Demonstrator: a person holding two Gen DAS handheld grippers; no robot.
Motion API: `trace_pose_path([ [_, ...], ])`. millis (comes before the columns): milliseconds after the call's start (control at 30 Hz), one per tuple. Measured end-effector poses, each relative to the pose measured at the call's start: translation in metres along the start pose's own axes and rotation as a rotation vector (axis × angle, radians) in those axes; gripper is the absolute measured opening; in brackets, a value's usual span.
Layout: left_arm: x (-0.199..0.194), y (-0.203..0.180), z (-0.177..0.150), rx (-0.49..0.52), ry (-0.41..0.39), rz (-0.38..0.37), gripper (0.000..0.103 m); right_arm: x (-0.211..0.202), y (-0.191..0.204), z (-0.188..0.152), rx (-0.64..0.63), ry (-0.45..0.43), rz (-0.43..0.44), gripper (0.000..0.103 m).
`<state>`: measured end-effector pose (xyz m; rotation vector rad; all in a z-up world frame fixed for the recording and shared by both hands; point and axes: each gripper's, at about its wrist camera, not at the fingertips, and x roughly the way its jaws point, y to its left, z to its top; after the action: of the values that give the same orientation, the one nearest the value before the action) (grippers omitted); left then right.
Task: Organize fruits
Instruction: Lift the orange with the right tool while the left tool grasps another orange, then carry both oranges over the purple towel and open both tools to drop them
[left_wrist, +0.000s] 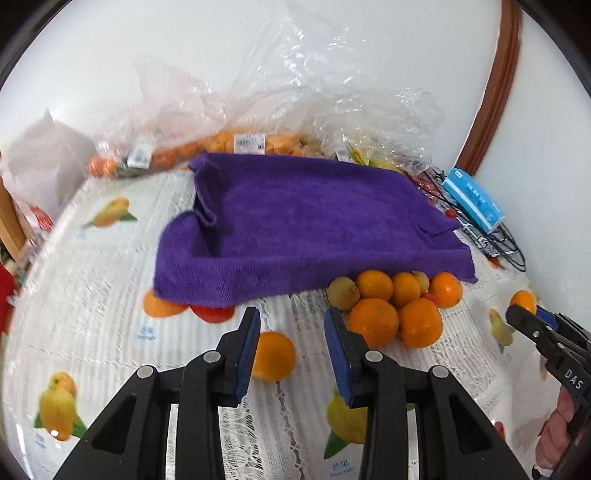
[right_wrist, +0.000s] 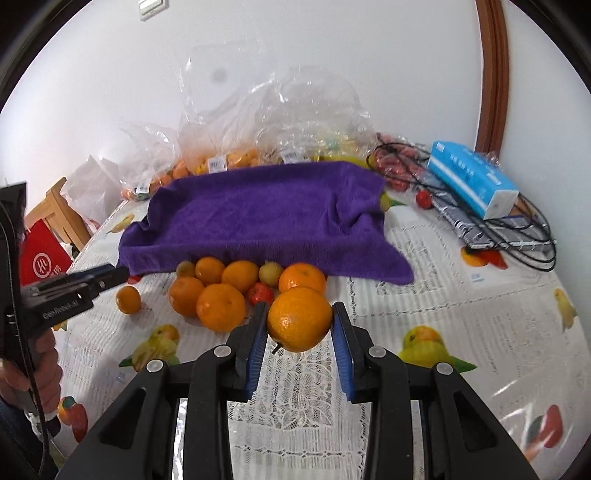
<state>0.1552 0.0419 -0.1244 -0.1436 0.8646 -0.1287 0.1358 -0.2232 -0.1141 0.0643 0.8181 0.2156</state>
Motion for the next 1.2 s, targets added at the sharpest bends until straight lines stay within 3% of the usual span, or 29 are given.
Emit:
trace_pose_path([
  [167, 0.019, 0.008, -0.008, -0.019, 0.040, 0.021, 0.036, -0.008, 0.000, -0.006, -0.008, -0.007, -0.024, 0.034],
  [233, 0.026, 0.012, -0.011, -0.023, 0.052, 0.028, 0.048, -0.005, -0.001, -0.009, -0.007, 0.000, -0.037, 0.034],
  [333, 0.033, 0.014, -0.012, -0.022, 0.060, 0.034, 0.048, -0.001, -0.004, -0.013, -0.002, 0.010, -0.038, 0.034],
  [467, 0.040, 0.009, -0.010, -0.003, 0.051, 0.054, 0.048, 0.008, -0.009, -0.014, 0.010, 0.018, -0.032, 0.034],
  [533, 0.043, 0.005, -0.008, 0.013, 0.050, 0.057, 0.037, 0.013, -0.010, -0.013, 0.013, 0.024, -0.030, 0.034],
  [600, 0.046, 0.001, -0.006, 0.030, 0.049, 0.069, 0.034, 0.019, -0.010, -0.012, 0.011, 0.031, -0.029, 0.034],
  [833, 0.043, 0.002, -0.003, 0.013, 0.040, 0.037, 0.034, 0.025, -0.009, -0.009, -0.001, 0.030, -0.030, 0.034],
  [1200, 0.007, -0.005, 0.000, 0.026, -0.021, 0.011, 0.034, 0.020, 0.000, 0.010, -0.031, -0.014, -0.024, 0.034],
])
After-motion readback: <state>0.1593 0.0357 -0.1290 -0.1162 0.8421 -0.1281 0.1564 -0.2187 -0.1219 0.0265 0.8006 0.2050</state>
